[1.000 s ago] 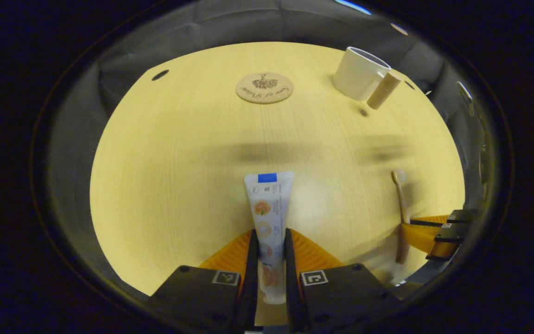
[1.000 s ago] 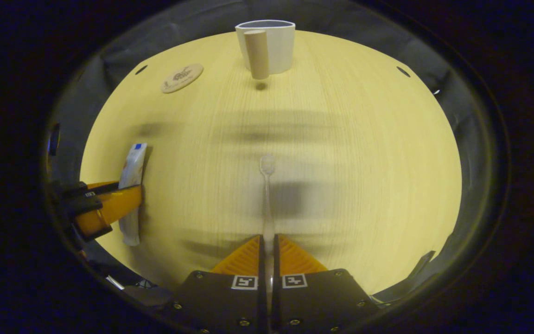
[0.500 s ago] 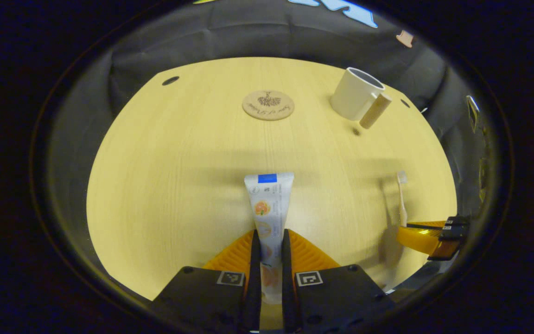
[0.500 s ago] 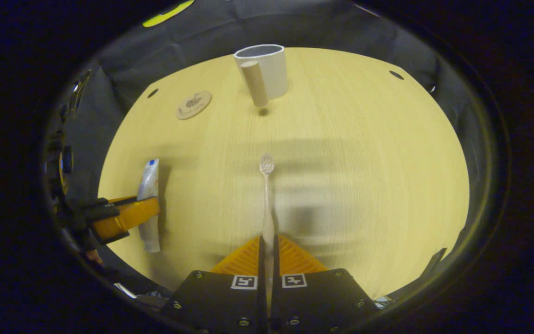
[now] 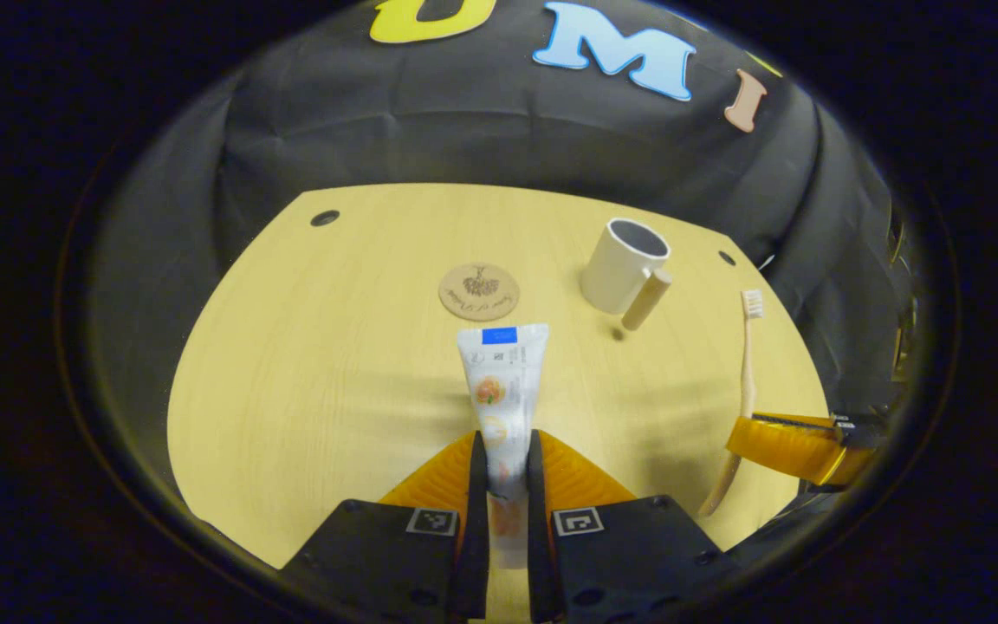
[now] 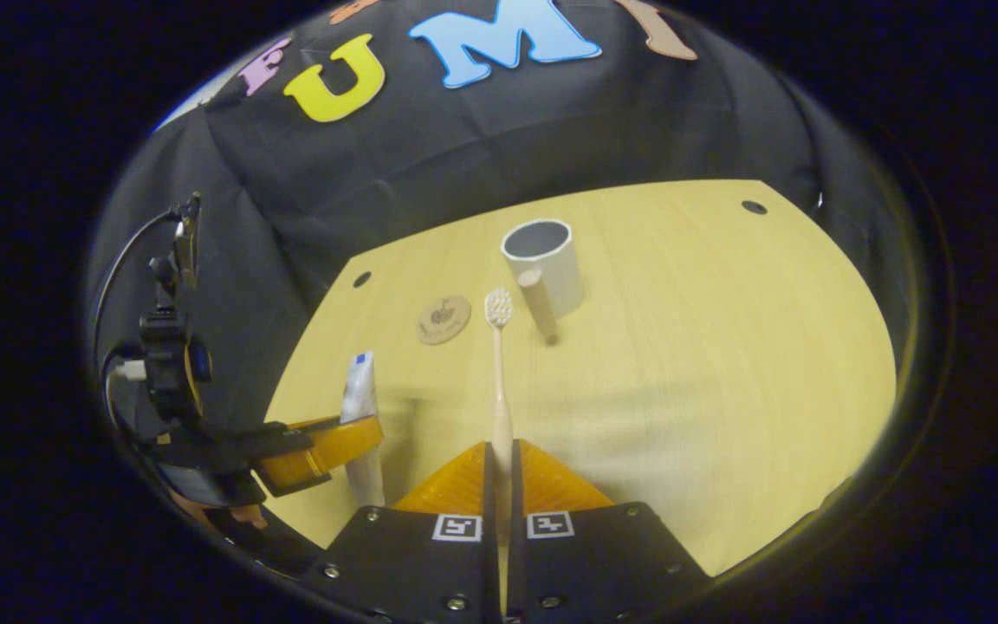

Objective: Put the toothbrush and toothpaste on the desktop into the cup, then pick up the cup and place it on the coaster on the desktop.

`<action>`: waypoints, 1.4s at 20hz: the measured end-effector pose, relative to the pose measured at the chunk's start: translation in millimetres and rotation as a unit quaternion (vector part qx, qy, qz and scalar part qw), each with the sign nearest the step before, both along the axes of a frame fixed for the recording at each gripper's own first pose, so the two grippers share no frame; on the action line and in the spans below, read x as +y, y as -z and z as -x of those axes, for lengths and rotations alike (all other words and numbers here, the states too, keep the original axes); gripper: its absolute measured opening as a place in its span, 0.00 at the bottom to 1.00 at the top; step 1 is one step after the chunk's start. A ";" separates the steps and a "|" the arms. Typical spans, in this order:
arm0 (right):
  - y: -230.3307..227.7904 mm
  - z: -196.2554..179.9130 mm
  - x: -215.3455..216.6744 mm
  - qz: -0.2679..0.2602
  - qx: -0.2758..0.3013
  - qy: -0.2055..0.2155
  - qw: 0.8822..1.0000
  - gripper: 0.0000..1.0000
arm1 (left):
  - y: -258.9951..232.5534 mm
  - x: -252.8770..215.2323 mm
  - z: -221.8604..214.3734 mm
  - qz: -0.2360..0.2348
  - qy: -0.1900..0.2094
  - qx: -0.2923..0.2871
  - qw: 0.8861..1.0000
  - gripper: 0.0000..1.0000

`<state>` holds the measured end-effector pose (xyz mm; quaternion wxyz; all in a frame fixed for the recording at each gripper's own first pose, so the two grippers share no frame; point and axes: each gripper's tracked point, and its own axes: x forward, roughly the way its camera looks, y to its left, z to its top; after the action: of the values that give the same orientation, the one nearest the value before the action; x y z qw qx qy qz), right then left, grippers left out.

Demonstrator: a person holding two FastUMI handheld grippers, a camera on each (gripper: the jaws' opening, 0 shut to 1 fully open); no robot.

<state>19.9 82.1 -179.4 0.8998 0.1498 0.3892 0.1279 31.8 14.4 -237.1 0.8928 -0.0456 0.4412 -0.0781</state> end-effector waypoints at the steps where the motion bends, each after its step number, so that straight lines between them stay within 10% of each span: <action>1: -6.8 -4.1 1.1 -0.007 -0.016 0.002 1.000 0.04 | -10.1 -0.9 -6.5 0.003 0.000 -0.019 1.000 0.26; 17: -95.0 -139.8 -19.7 0.024 -0.215 0.008 0.976 0.04 | -113.4 -25.5 -103.0 0.046 -0.026 -0.212 0.976 0.25; 28: -74.7 -247.3 -26.6 0.048 -0.266 0.031 0.962 0.04 | -103.2 -19.3 -120.5 0.055 -0.050 -0.213 0.974 0.26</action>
<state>267.2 55.5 -104.7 0.9805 0.0794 0.1364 0.1167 152.3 -4.9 -134.0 0.9653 -0.0988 0.2327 -0.0652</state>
